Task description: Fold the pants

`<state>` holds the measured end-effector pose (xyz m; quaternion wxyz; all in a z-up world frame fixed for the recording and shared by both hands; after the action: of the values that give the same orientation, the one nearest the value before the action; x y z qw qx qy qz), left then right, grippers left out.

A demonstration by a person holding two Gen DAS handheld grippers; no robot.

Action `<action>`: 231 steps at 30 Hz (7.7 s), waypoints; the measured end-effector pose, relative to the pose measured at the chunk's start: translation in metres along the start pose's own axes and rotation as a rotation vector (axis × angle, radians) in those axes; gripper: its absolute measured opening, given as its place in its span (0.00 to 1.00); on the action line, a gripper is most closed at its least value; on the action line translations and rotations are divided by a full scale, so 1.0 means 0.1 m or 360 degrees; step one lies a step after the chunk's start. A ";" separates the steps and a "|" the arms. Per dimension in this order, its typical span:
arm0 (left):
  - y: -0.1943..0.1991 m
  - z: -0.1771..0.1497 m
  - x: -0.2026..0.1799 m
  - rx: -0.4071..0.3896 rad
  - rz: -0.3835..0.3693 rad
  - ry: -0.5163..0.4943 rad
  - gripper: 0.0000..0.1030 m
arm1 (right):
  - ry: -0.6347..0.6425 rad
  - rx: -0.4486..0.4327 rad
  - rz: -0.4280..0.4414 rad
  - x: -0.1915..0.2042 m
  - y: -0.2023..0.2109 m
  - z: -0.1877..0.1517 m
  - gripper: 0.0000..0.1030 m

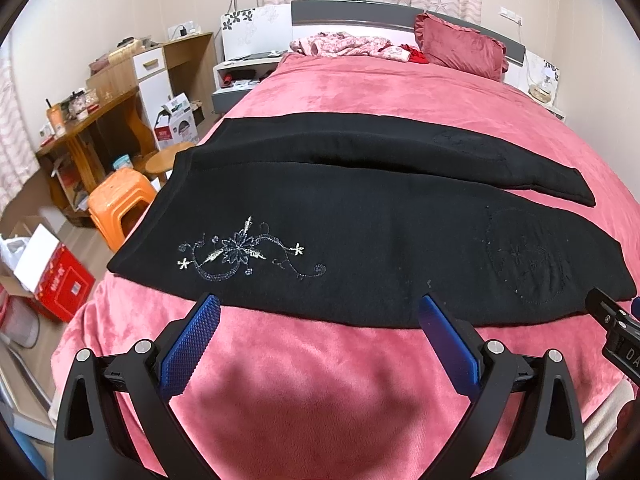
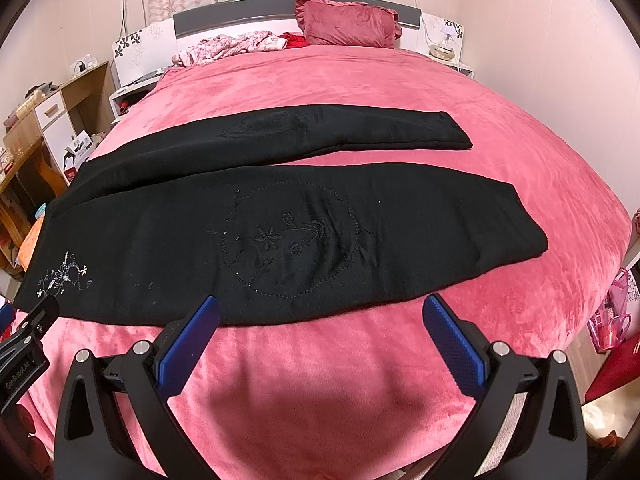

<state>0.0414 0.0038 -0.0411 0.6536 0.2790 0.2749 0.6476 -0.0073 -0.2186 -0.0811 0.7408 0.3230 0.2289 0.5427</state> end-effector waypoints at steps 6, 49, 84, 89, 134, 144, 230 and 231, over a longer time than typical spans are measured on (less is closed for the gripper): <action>-0.03 0.00 0.02 0.0013 -0.0011 0.0016 0.96 | -0.0017 0.0005 0.0010 -0.01 -0.01 0.02 0.98; -1.25 0.14 1.34 0.0305 -0.0495 0.0767 0.13 | -0.1352 0.0067 0.0524 -2.46 -1.09 0.10 0.11; -0.27 -0.45 2.82 0.0176 -0.0003 0.1174 0.49 | -0.0549 -0.0117 -0.0217 -1.97 -0.58 0.47 0.70; -0.50 0.02 2.64 0.0152 -0.0075 0.1026 0.74 | -0.0237 -0.0031 0.0017 -1.08 -1.02 0.58 0.71; -3.01 1.92 1.83 0.0234 0.0179 0.0243 0.49 | 0.0063 0.0080 -0.0016 -0.22 -1.79 0.49 0.91; -2.58 1.94 1.56 0.0098 0.0117 0.0096 0.11 | 0.0051 0.0072 -0.0010 -0.21 -1.81 0.49 0.92; -0.06 -0.67 2.50 0.0273 -0.0467 0.1076 0.75 | -0.0977 0.0394 0.0860 -0.99 -1.17 -0.38 0.42; -0.08 -0.68 2.49 0.0294 -0.0475 0.1067 0.75 | -0.1016 0.0397 0.0875 -1.02 -1.22 -0.37 0.42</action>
<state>0.0003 0.2537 -0.0939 0.5867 0.0661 0.5684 0.5730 0.0160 -0.3322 -0.1959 0.5577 0.6103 -0.0422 0.5609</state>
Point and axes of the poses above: each gripper's, at about its wrist camera, not at the fingertips, and y roughly against the way its jaws point, x to its left, z to its top, the point moved 6 cm from there along -y, roughly the way its jaws point, and after that the axes turned 1 degree about y, right-handed, at the moved point
